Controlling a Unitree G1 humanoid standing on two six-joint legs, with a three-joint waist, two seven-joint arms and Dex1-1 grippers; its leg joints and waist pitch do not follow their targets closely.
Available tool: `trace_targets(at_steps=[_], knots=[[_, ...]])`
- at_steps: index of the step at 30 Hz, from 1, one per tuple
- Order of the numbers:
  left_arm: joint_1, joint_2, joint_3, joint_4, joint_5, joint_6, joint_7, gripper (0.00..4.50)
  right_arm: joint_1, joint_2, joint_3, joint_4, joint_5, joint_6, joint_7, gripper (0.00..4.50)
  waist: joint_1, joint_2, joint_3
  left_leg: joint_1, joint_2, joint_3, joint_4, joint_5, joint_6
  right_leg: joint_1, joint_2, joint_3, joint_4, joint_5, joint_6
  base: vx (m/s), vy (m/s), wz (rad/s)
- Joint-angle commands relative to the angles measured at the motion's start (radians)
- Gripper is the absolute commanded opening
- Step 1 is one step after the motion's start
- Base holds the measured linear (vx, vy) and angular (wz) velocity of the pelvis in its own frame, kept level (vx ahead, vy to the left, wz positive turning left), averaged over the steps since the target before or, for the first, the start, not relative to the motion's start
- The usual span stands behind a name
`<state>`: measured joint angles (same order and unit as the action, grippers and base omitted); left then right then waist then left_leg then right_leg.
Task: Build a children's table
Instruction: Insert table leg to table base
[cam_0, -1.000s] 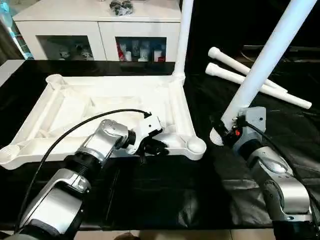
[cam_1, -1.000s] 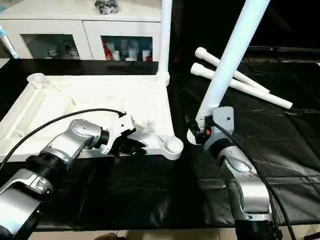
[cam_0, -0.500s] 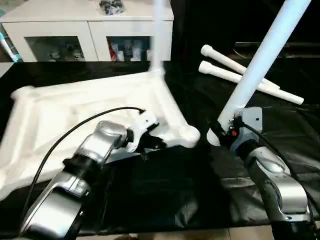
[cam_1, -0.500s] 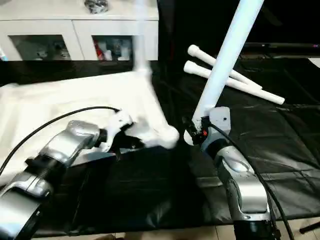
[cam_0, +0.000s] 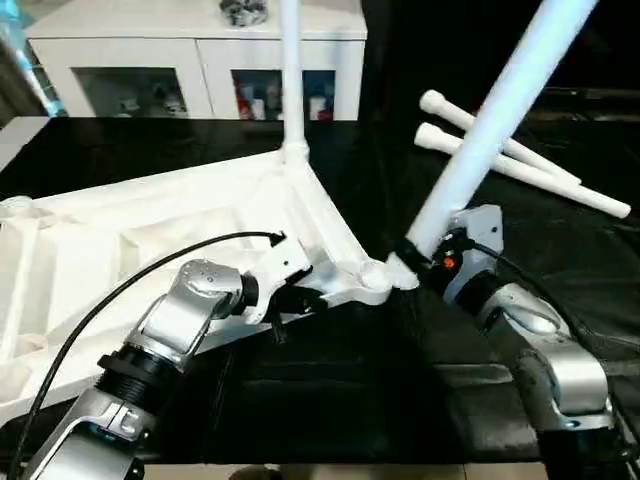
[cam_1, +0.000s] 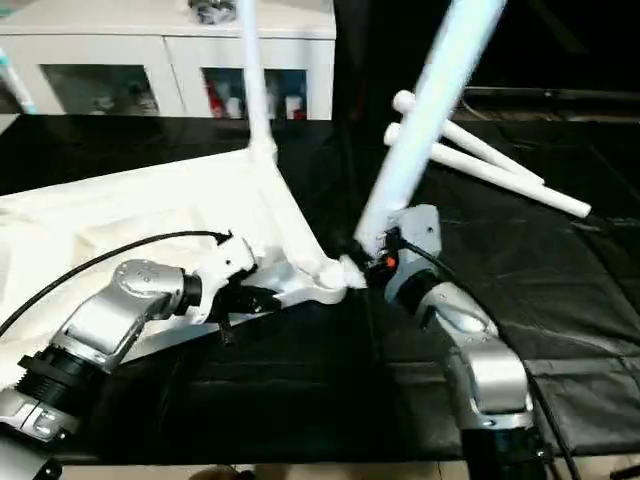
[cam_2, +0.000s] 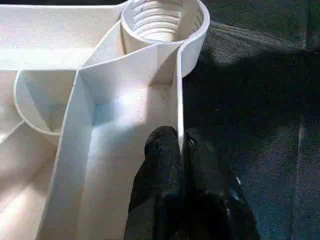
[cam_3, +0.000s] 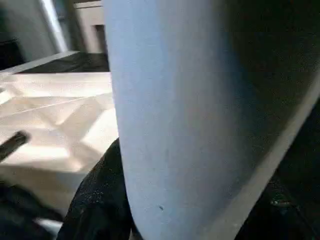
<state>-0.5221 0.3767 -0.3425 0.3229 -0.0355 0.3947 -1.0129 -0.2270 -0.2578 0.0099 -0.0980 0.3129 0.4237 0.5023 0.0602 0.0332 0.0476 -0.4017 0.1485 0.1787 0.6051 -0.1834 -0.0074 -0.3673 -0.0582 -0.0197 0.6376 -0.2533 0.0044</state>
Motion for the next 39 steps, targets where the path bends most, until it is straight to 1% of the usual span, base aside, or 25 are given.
trace_targets(at_steps=[1, 3, 4, 5, 7, 9, 10, 11, 12, 13, 14, 15, 16, 21, 23, 24, 27, 29, 30, 32, 33, 36, 37, 38, 39], knots=[[-0.008, -0.002, -0.012, 0.004, -0.009, -0.080, -0.047, 0.00, -0.012, -0.022, 0.008, 0.002, 0.011, 0.002, 0.048, 1.93, 0.002, -0.005, -0.060, 0.029, 0.080, -0.034, -0.070, -0.105, 0.045, 0.035, -0.092, 0.040, -0.070, 0.110, -0.243, 0.000, 0.000, 0.00], [-0.006, 0.002, -0.017, 0.005, -0.009, -0.098, -0.054, 0.00, -0.014, -0.027, 0.009, 0.007, 0.009, -0.001, 0.054, 1.93, 0.002, -0.003, -0.061, 0.029, 0.080, -0.034, -0.070, -0.097, 0.049, 0.034, -0.091, 0.039, -0.068, 0.120, -0.244, 0.000, 0.000, 0.00], [-0.006, -0.007, -0.011, 0.029, -0.012, -0.147, -0.048, 0.00, -0.027, -0.037, 0.010, 0.026, 0.010, -0.007, 0.077, 1.93, 0.002, -0.002, -0.062, 0.030, 0.079, -0.033, -0.068, -0.096, 0.051, 0.033, -0.090, 0.038, -0.068, 0.123, -0.248, 0.000, 0.000, 0.00], [-0.006, -0.008, -0.010, 0.031, -0.013, -0.147, -0.049, 0.28, -0.028, -0.038, 0.011, 0.027, 0.010, -0.007, 0.078, 1.93, 0.001, -0.003, -0.062, 0.030, 0.080, -0.033, -0.069, -0.098, 0.050, 0.033, -0.091, 0.038, -0.068, 0.121, -0.251, 0.000, 0.000, 0.00], [-0.014, -0.013, -0.003, 0.050, -0.033, -0.147, -0.076, 0.56, -0.052, -0.058, 0.020, 0.063, -0.002, -0.022, 0.106, 1.93, 0.001, -0.008, -0.061, 0.030, 0.079, -0.032, -0.068, -0.099, 0.052, 0.033, -0.092, 0.037, -0.068, 0.109, -0.260, 0.000, 0.000, 0.00], [-0.018, -0.022, 0.012, 0.060, -0.037, -0.158, -0.056, 0.56, -0.063, -0.064, 0.022, 0.077, -0.004, -0.026, 0.116, 1.93, 0.004, -0.008, -0.062, 0.032, 0.081, -0.030, -0.068, -0.103, 0.049, 0.032, -0.093, 0.038, -0.069, 0.091, -0.265, 0.000, 0.000, 0.00], [-0.019, -0.036, 0.032, 0.073, -0.039, -0.190, -0.029, 0.78, -0.070, -0.067, 0.023, 0.081, -0.001, -0.024, 0.122, 1.93, 0.004, -0.007, -0.062, 0.030, 0.082, -0.032, -0.067, -0.091, 0.055, 0.033, -0.091, 0.036, -0.065, 0.112, -0.267, 0.000, 0.000, 0.00], [-0.022, -0.044, 0.044, 0.084, -0.039, -0.204, -0.012, 0.78, -0.079, -0.069, 0.025, 0.084, 0.001, -0.022, 0.127, 1.93, 0.005, -0.008, -0.064, 0.030, 0.082, -0.032, -0.066, -0.087, 0.059, 0.034, -0.092, 0.036, -0.064, 0.122, -0.268, 0.000, 0.000, 0.00], [-0.023, -0.043, 0.044, 0.085, -0.038, -0.199, -0.012, 0.86, -0.081, -0.069, 0.025, 0.085, 0.001, -0.021, 0.128, 1.93, 0.005, -0.010, -0.065, 0.029, 0.082, -0.032, -0.065, -0.074, 0.066, 0.035, -0.094, 0.036, -0.061, 0.145, -0.268, 0.000, 0.000, 0.00], [-0.022, -0.038, 0.041, 0.080, -0.030, -0.193, -0.007, 0.94, -0.089, -0.068, 0.029, 0.085, -0.002, -0.020, 0.133, 1.93, 0.003, -0.005, -0.065, 0.029, 0.082, -0.032, -0.064, -0.068, 0.071, 0.033, -0.092, 0.035, -0.060, 0.155, -0.266, 0.000, 0.000, 0.00], [-0.022, -0.029, 0.028, 0.077, -0.018, -0.195, -0.015, 0.94, -0.095, -0.067, 0.031, 0.086, -0.004, -0.020, 0.137, 1.93, 0.002, -0.007, -0.065, 0.029, 0.081, -0.032, -0.064, -0.070, 0.072, 0.034, -0.092, 0.036, -0.060, 0.156, -0.266, 0.000, 0.000, 0.00], [-0.022, -0.023, 0.020, 0.073, -0.011, -0.200, -0.020, 0.96, -0.097, -0.066, 0.032, 0.084, -0.004, -0.019, 0.139, 1.93, 0.002, -0.004, -0.065, 0.028, 0.080, -0.032, -0.064, -0.075, 0.073, 0.035, -0.093, 0.036, -0.060, 0.153, -0.265, 0.000, 0.000, 0.00], [-0.021, -0.019, 0.016, 0.074, -0.015, -0.215, -0.041, 0.97, -0.099, -0.064, 0.034, 0.082, -0.004, -0.018, 0.140, 1.93, 0.001, -0.005, -0.064, 0.028, 0.080, -0.032, -0.064, -0.080, 0.073, 0.034, -0.094, 0.036, -0.062, 0.148, -0.264, 0.000, 0.000, 0.00], [-0.029, -0.007, 0.016, 0.100, -0.005, -0.204, -0.059, 0.97, -0.099, -0.062, 0.042, 0.084, -0.001, -0.025, 0.146, 1.93, 0.000, 0.001, -0.063, 0.033, 0.083, -0.033, -0.068, -0.109, 0.051, 0.032, -0.091, 0.036, -0.064, 0.119, -0.269, 0.000, 0.000, 0.00], [-0.038, -0.006, 0.015, 0.120, 0.010, -0.217, -0.047, 0.97, -0.098, -0.060, 0.045, 0.086, -0.003, -0.030, 0.148, 1.93, 0.000, -0.002, -0.064, 0.033, 0.083, -0.033, -0.068, -0.106, 0.049, 0.033, -0.091, 0.036, -0.063, 0.125, -0.269, 0.000, 0.000, 0.00], [-0.043, -0.004, 0.014, 0.130, 0.017, -0.220, -0.037, 0.97, -0.098, -0.059, 0.047, 0.088, -0.005, -0.034, 0.151, 1.93, 0.001, -0.001, -0.064, 0.033, 0.081, -0.032, -0.066, -0.103, 0.049, 0.032, -0.091, 0.036, -0.063, 0.128, -0.269, 0.000, 0.000, 0.00], [-0.052, 0.003, 0.010, 0.141, 0.019, -0.200, -0.040, 0.97, -0.105, -0.055, 0.052, 0.100, -0.007, -0.040, 0.159, 1.93, 0.003, -0.002, -0.065, 0.031, 0.082, -0.033, -0.066, -0.096, 0.052, 0.034, -0.094, 0.036, -0.061, 0.143, -0.273, 0.000, 0.000, 0.00], [-0.053, 0.009, 0.008, 0.143, 0.024, -0.189, -0.041, 0.97, -0.110, -0.052, 0.058, 0.109, -0.009, -0.046, 0.167, 1.93, 0.003, -0.005, -0.066, 0.031, 0.081, -0.032, -0.064, -0.090, 0.056, 0.034, -0.094, 0.036, -0.060, 0.149, -0.277, 0.000, 0.000, 0.00], [-0.053, 0.011, 0.007, 0.144, 0.028, -0.191, -0.041, 0.97, -0.112, -0.050, 0.061, 0.115, -0.010, -0.049, 0.169, 1.93, 0.003, -0.004, -0.064, 0.030, 0.081, -0.032, -0.064, -0.092, 0.058, 0.033, -0.095, 0.036, -0.062, 0.142, -0.279, 0.000, 0.000, 0.00], [-0.052, 0.010, 0.011, 0.146, 0.026, -0.191, -0.048, 0.97, -0.117, -0.048, 0.065, 0.126, -0.011, -0.054, 0.176, 1.93, 0.002, -0.003, -0.064, 0.030, 0.082, -0.032, -0.065, -0.094, 0.056, 0.034, -0.095, 0.036, -0.062, 0.132, -0.279, 0.000, 0.000, 0.00], [-0.051, 0.009, 0.014, 0.146, 0.023, -0.188, -0.053, 0.68, -0.120, -0.046, 0.068, 0.135, -0.011, -0.058, 0.181, 1.93, 0.002, -0.003, -0.064, 0.032, 0.082, -0.032, -0.066, -0.101, 0.054, 0.032, -0.094, 0.036, -0.062, 0.124, -0.279, 0.000, 0.000, 0.00], [-0.049, 0.013, 0.009, 0.143, 0.018, -0.184, -0.075, 0.56, -0.128, -0.044, 0.072, 0.160, -0.016, -0.070, 0.189, 1.93, 0.002, -0.001, -0.064, 0.031, 0.082, -0.033, -0.065, -0.097, 0.054, 0.033, -0.094, 0.036, -0.061, 0.126, -0.282, 0.000, 0.000, 0.00], [-0.048, 0.017, 0.005, 0.139, 0.015, -0.179, -0.087, 0.42, -0.131, -0.043, 0.073, 0.169, -0.018, -0.074, 0.192, 1.93, 0.001, 0.000, -0.064, 0.031, 0.082, -0.033, -0.066, -0.101, 0.053, 0.033, -0.093, 0.035, -0.061, 0.124, -0.282, 0.000, 0.000, 0.00], [-0.046, 0.023, -0.001, 0.132, 0.015, -0.170, -0.098, 0.17, -0.136, -0.043, 0.076, 0.183, -0.023, -0.081, 0.196, 1.93, 0.002, 0.000, -0.065, 0.032, 0.082, -0.033, -0.066, -0.104, 0.051, 0.032, -0.094, 0.035, -0.060, 0.124, -0.282, 0.000, 0.000, 0.00], [-0.045, 0.027, -0.004, 0.127, 0.016, -0.165, -0.104, 0.17, -0.139, -0.042, 0.078, 0.192, -0.025, -0.086, 0.199, 1.93, 0.000, -0.001, -0.065, 0.031, 0.082, -0.032, -0.065, -0.104, 0.051, 0.032, -0.095, 0.036, -0.060, 0.125, -0.284, 0.000, 0.000, 0.00]])
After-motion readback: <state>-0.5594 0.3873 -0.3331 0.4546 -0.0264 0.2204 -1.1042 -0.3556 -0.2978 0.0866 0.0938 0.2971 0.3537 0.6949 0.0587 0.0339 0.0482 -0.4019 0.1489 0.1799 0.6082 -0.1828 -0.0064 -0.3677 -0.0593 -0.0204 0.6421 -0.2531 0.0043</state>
